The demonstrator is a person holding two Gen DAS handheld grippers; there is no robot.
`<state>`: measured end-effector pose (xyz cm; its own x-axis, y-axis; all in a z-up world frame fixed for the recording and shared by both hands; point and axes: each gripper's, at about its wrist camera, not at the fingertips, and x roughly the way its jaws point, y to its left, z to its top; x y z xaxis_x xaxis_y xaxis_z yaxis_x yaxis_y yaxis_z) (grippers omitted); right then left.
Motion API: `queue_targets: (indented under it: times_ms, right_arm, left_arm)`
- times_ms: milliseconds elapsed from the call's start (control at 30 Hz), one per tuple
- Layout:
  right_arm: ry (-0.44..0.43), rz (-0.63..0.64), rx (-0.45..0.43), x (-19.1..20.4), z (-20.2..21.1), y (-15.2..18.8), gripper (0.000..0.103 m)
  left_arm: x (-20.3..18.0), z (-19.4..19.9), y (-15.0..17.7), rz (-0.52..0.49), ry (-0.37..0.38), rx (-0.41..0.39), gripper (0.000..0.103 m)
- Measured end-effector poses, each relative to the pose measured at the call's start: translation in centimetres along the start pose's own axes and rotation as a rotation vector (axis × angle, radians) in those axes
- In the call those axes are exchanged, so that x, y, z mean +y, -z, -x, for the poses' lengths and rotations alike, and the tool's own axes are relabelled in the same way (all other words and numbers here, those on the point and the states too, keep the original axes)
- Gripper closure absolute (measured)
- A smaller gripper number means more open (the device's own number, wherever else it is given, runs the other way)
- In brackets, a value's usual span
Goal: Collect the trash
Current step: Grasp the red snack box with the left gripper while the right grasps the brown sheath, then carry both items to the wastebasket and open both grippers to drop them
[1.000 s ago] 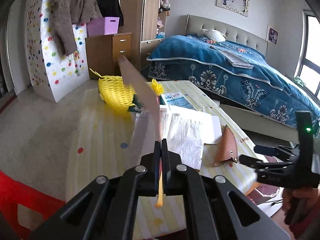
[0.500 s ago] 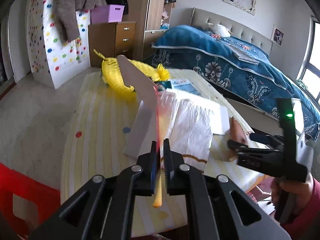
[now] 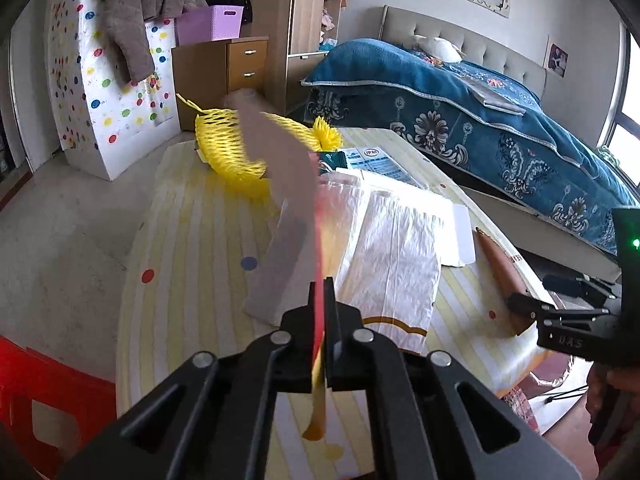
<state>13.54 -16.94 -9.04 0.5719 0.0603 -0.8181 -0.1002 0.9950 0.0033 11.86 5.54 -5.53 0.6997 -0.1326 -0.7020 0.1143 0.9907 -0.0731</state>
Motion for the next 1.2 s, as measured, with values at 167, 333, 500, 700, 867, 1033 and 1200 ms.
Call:
queue_targets:
  times_ms: [167,333,500,700,867,1033,1200]
  right_arm:
    - [-0.009,-0.014,-0.015,-0.1,-1.0,-0.9,0.028]
    - [-0.007,-0.053,0.006,-0.7,-1.9,-1.0,0.043]
    - [-0.023,-0.061,-0.05,-1.3,-0.3,-0.8,0.049]
    - [-0.079,-0.076,-0.137,-2.0,3.4,-1.2,0.049]
    - [-0.13,-0.078,-0.174,-2.4,5.9,-0.8,0.049]
    - [-0.158,-0.084,-0.201,-3.3,8.1,0.4,0.048]
    - [-0.129,-0.108,-0.231,-5.6,10.4,1.9,0.048]
  left_arm:
    - [-0.1,0.7,0.4,-0.016,-0.011,-0.004,0.103]
    - [0.6,1.9,0.1,-0.006,-0.024,-0.029,0.103]
    - [1.0,4.2,-0.7,0.001,-0.015,-0.091,0.103]
    - [0.4,7.2,-1.7,-0.01,-0.001,-0.16,0.103]
    - [-1.6,9.1,-1.8,-0.041,0.046,-0.192,0.103]
    - [-4.9,8.7,-1.3,-0.095,0.089,-0.187,0.103]
    - [-9.1,7.5,-0.8,-0.155,0.156,-0.173,0.103]
